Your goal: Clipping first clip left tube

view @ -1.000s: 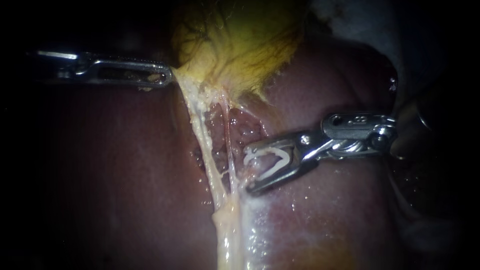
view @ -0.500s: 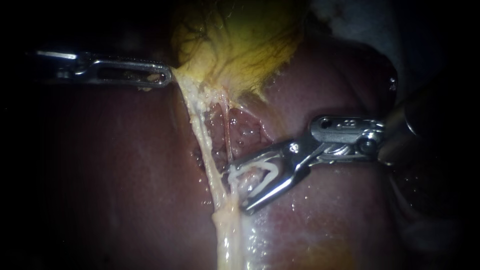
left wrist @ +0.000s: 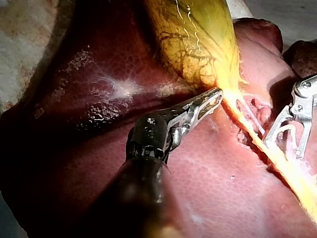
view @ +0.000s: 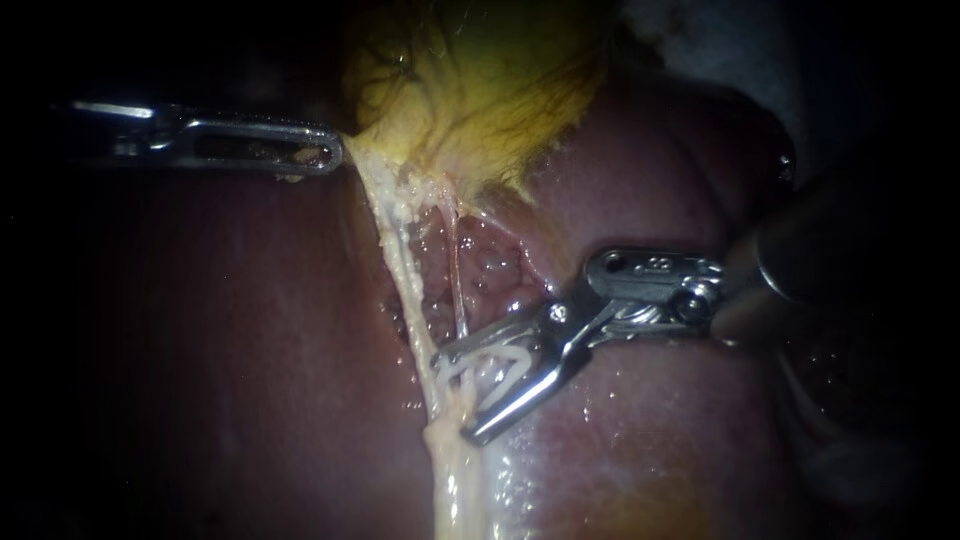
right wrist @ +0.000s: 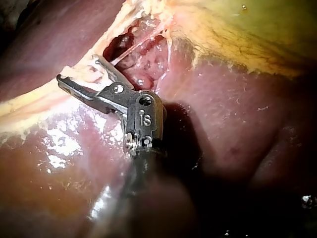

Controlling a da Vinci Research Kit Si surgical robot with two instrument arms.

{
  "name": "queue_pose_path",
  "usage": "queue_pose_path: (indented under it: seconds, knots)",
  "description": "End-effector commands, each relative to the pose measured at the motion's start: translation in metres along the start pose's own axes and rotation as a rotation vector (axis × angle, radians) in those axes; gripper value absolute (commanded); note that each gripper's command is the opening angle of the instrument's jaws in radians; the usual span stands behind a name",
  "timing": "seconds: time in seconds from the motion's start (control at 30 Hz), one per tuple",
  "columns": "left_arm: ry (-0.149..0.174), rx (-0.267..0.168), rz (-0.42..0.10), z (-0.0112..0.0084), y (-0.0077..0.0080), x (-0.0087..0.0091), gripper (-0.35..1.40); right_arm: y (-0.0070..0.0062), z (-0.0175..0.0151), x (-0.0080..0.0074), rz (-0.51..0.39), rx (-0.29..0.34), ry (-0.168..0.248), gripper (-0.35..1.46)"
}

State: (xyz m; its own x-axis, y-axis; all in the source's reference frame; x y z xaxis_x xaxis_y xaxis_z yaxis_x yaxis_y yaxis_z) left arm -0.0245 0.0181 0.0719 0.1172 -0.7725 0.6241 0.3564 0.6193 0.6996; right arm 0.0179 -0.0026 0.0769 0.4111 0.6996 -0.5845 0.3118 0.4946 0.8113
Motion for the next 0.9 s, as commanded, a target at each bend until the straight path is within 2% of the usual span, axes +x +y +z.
queue_pose_path:
  seconds: [0.03,0.37,0.67,0.9]
  knots:
    - [0.000,0.000,0.000,0.0000,0.0000,0.0000,-0.35,0.0003,-0.0002,-0.0001,0.004,-0.001,0.000,0.54]
    - [0.000,-0.001,0.000,0.0001,0.0000,0.0000,-0.35,0.0032,-0.0016,-0.0005,0.011,0.006,0.017,0.54]
    - [0.000,-0.001,0.000,0.0002,-0.0001,0.0000,-0.35,0.0044,-0.0013,-0.0015,0.016,0.004,0.020,0.54]
    - [0.000,-0.002,0.000,0.0003,-0.0001,-0.0001,-0.35,0.0052,-0.0004,-0.0012,0.015,0.006,0.038,0.54]
